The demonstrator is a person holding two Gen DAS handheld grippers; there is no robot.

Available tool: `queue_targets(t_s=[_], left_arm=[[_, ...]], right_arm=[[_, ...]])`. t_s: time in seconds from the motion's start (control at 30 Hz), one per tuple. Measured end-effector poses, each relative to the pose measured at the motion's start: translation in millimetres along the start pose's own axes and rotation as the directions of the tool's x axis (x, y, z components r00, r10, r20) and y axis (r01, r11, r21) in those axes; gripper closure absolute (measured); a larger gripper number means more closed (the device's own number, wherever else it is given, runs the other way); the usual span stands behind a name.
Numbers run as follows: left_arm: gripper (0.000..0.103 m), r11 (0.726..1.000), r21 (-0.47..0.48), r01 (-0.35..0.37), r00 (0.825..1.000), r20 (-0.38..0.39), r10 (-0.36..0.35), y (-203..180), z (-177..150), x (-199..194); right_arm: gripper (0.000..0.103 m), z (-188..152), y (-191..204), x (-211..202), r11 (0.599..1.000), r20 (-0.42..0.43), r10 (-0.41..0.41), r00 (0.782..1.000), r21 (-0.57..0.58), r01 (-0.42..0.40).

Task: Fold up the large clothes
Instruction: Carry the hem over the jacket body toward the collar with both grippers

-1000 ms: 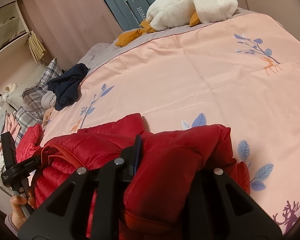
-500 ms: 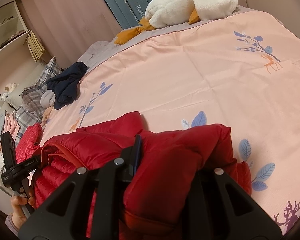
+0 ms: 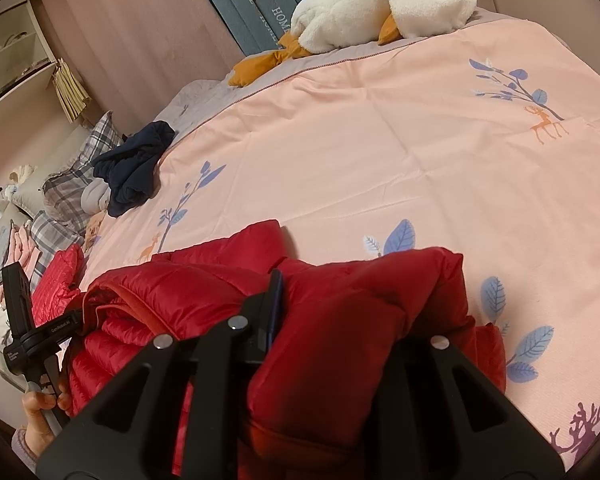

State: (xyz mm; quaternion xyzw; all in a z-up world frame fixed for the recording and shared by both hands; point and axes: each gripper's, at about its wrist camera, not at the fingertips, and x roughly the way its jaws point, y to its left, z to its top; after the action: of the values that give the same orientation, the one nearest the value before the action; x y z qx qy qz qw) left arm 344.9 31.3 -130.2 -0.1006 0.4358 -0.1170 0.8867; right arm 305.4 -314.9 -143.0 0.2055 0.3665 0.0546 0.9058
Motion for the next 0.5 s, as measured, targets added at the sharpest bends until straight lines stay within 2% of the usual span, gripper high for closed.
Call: queue_targets(t_s=[0.5], left_arm=[[0.081,1.000,0.003,-0.005,1.000,-0.001,0.005,-0.8,-1.2,1.1]], right_arm=[[0.082,-5.4,1.2,0.6,1.000,-0.004,0.004,1.000,0.008,-0.004]])
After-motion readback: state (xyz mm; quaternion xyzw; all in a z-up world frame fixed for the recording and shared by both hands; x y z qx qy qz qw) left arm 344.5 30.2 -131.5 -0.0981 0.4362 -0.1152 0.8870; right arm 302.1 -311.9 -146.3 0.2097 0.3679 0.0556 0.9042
